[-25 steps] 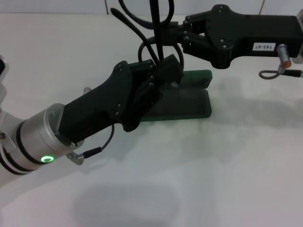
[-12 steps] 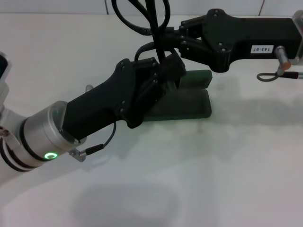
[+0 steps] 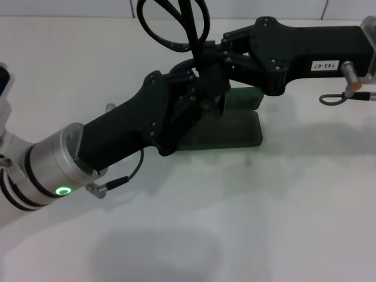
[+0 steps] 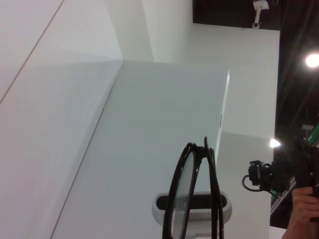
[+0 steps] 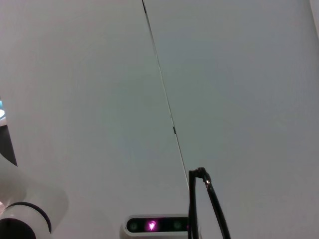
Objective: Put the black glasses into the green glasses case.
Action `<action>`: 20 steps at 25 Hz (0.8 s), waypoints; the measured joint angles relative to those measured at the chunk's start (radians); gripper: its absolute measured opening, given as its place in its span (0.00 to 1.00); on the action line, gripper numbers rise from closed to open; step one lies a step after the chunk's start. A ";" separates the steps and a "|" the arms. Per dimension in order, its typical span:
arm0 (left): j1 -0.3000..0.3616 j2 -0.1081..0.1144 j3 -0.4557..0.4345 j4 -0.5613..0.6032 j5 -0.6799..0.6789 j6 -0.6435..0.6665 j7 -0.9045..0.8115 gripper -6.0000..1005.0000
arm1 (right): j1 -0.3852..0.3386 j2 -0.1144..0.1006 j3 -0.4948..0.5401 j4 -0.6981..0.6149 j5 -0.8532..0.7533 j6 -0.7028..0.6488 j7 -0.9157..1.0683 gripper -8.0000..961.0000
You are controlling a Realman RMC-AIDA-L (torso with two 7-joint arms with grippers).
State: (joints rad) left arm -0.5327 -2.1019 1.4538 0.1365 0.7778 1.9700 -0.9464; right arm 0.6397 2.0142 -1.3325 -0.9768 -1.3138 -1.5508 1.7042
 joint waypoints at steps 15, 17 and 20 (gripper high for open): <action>0.008 0.007 0.007 0.000 0.032 0.011 0.009 0.09 | 0.020 -0.001 0.057 0.007 -0.081 0.024 -0.014 0.06; 0.022 0.010 0.008 0.000 0.050 0.023 0.021 0.09 | 0.039 -0.004 0.061 0.007 -0.127 0.030 -0.009 0.06; 0.047 0.018 0.008 0.001 0.084 0.043 0.043 0.09 | 0.085 -0.005 0.060 -0.002 -0.257 0.048 0.035 0.06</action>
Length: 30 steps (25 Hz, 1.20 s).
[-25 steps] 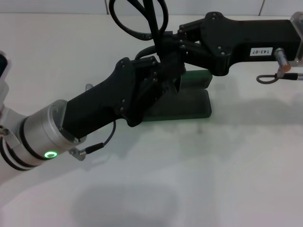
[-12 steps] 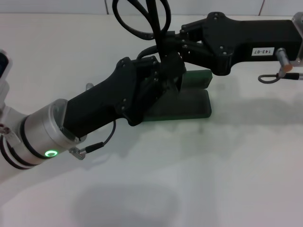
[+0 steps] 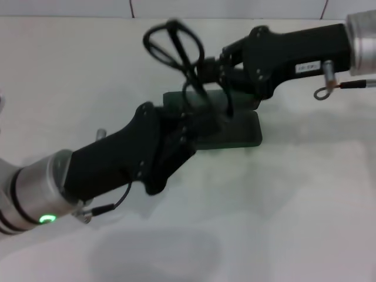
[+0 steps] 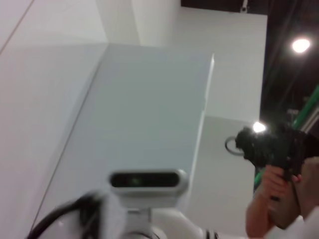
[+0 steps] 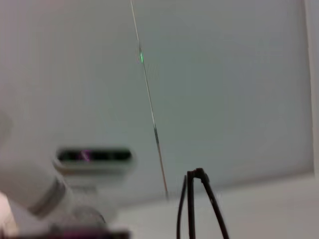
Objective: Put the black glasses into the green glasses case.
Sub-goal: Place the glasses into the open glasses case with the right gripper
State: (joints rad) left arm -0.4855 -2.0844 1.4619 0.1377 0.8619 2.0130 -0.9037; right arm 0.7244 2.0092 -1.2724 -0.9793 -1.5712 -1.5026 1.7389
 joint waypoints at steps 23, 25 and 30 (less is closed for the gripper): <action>0.142 0.022 -0.009 0.013 0.048 0.001 0.097 0.09 | 0.466 0.019 -0.433 0.125 -0.688 0.251 0.465 0.06; 0.153 0.021 -0.007 0.013 0.048 0.001 0.099 0.09 | 0.470 0.019 -0.452 0.135 -0.689 0.267 0.476 0.06; 0.175 0.021 -0.007 0.011 0.048 -0.013 0.101 0.09 | 0.469 0.019 -0.506 0.150 -0.682 0.316 0.497 0.06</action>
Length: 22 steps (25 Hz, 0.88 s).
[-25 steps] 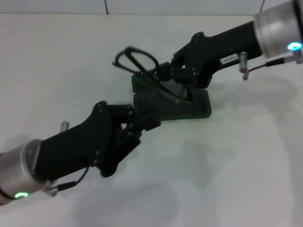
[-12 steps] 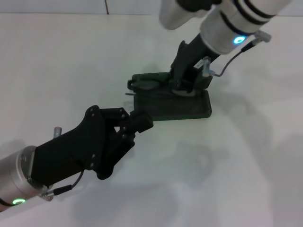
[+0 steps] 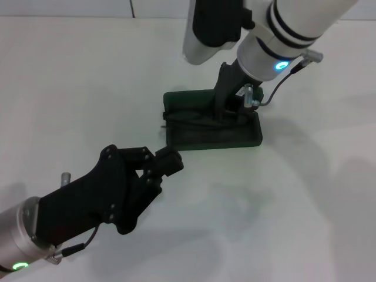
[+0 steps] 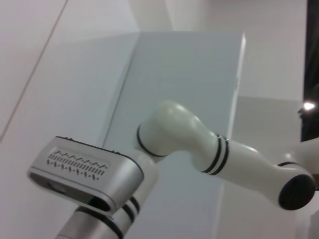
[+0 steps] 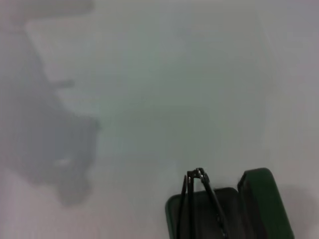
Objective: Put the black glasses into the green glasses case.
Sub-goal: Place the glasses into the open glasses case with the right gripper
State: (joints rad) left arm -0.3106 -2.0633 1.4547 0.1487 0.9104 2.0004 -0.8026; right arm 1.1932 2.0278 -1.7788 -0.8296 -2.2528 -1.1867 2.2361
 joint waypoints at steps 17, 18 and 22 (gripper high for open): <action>-0.009 -0.015 -0.001 -0.011 0.023 -0.061 0.019 0.09 | 0.027 0.000 -0.128 0.083 0.004 0.127 0.074 0.06; -0.012 -0.014 -0.001 -0.011 0.023 -0.061 0.020 0.09 | 0.027 0.000 -0.131 0.088 0.004 0.131 0.074 0.06; -0.017 -0.017 -0.004 -0.011 0.020 -0.068 0.021 0.09 | 0.033 0.000 -0.151 0.105 0.007 0.145 0.074 0.06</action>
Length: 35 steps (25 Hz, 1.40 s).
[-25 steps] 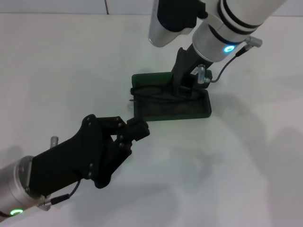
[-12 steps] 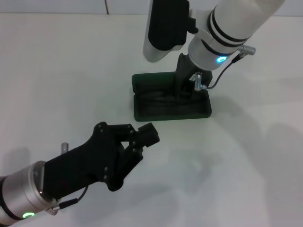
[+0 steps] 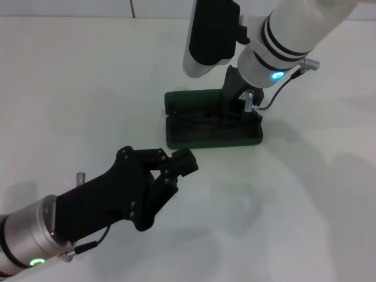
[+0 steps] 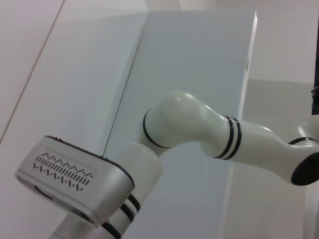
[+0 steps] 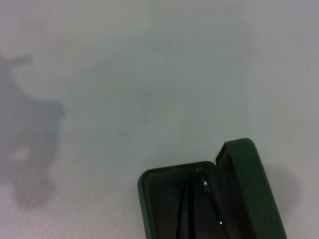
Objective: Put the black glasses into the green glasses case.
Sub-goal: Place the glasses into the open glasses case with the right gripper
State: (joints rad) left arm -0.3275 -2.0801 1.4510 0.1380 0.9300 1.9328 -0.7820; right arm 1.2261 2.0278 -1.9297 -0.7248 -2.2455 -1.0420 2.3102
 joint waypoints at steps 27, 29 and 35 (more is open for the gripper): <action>0.005 -0.003 0.000 0.000 -0.002 -0.017 0.001 0.09 | 0.004 0.000 -0.048 -0.029 -0.014 -0.015 0.028 0.08; 0.004 -0.003 0.000 0.000 -0.002 -0.017 0.001 0.09 | 0.004 0.000 -0.053 -0.032 -0.015 -0.015 0.034 0.08; 0.004 -0.003 0.000 0.000 -0.002 -0.017 0.001 0.09 | 0.005 0.000 -0.056 -0.042 -0.035 -0.025 0.056 0.12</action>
State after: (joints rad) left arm -0.3237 -2.0830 1.4511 0.1380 0.9281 1.9158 -0.7807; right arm 1.2309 2.0280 -1.9857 -0.7670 -2.2802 -1.0672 2.3665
